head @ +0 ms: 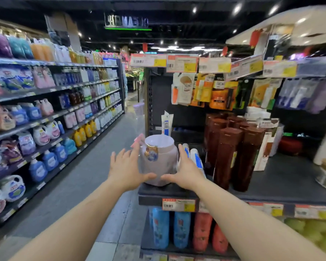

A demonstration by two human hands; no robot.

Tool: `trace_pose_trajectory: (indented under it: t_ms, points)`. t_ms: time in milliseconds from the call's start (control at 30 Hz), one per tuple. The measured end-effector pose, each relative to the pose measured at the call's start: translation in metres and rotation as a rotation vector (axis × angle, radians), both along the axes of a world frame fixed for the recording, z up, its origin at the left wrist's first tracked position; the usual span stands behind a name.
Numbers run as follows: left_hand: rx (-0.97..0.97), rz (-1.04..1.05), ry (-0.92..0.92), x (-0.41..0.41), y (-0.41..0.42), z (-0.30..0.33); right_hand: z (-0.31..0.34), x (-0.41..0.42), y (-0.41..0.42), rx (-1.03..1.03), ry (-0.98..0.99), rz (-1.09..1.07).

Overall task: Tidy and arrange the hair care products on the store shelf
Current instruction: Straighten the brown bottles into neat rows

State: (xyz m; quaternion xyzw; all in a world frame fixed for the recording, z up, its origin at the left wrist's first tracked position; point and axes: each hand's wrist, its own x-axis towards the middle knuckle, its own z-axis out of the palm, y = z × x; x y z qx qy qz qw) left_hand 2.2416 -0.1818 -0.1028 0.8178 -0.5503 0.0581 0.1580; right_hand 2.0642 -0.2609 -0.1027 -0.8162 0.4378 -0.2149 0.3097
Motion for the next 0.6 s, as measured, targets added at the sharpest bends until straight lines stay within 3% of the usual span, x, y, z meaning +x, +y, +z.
trace_pose_trajectory:
  t_ms: [233, 600]
  points:
    - [-0.103, -0.289, 0.472, 0.014, -0.021, -0.014, -0.003, 0.011, -0.008, 0.027, -0.029, -0.005]
    - [-0.262, -0.233, 0.554, -0.008, 0.034, 0.003, 0.019, -0.010, 0.039, -0.133, -0.079, 0.061]
